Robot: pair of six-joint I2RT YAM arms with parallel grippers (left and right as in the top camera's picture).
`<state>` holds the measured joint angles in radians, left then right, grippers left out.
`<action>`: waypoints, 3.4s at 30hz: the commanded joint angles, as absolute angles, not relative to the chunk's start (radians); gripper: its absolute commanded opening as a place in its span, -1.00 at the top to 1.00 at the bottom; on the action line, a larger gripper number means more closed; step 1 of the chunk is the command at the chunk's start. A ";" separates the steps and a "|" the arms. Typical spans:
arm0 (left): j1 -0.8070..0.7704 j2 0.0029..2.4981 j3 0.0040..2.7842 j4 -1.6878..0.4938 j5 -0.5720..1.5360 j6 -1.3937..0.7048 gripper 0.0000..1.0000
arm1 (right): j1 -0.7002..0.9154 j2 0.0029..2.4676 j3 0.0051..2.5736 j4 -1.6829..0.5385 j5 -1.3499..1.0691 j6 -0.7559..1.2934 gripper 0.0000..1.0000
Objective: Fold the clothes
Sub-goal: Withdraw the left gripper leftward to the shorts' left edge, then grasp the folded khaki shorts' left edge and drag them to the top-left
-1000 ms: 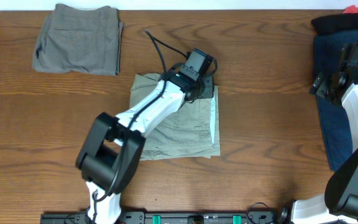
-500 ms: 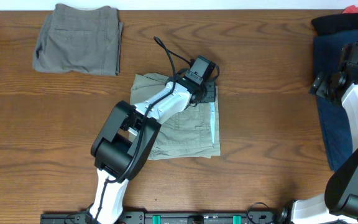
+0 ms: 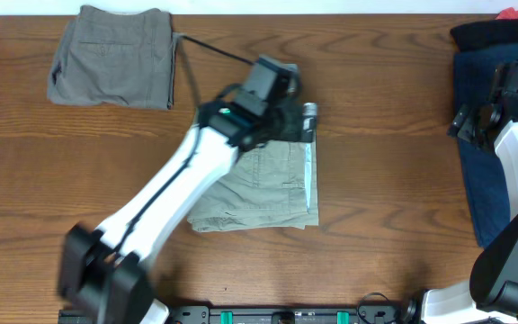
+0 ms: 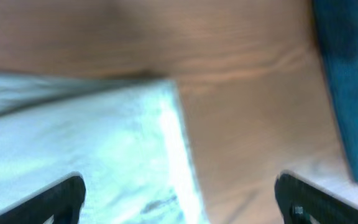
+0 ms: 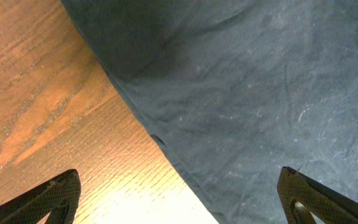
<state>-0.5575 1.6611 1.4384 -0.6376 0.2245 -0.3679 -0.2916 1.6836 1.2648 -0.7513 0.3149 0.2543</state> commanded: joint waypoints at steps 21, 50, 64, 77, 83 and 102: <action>0.087 1.609 1.118 -0.827 0.491 -0.019 -0.96 | -0.295 1.674 1.264 -0.752 0.332 0.246 -0.99; 0.031 1.814 0.920 -0.540 0.604 -0.031 -0.27 | -0.295 1.674 1.264 -0.752 0.332 0.246 -0.99; 0.031 1.814 1.153 -0.665 0.602 -0.080 0.88 | -0.295 1.674 1.264 -0.752 0.332 0.246 -0.98; 0.031 1.814 1.525 -0.705 0.432 -0.080 0.88 | -0.295 1.674 1.264 -0.752 0.332 0.246 -0.99; 0.031 1.814 1.620 -0.672 0.349 -0.067 0.88 | -0.295 1.674 1.264 -0.752 0.332 0.246 -0.98; 0.065 1.817 1.726 -0.501 0.167 0.060 0.88 | -0.295 1.674 1.264 -0.752 0.332 0.246 -0.98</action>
<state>0.0574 1.8126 1.6909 -0.5289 0.2077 0.0196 -0.2916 1.6836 1.2648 -0.7509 0.3149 0.2543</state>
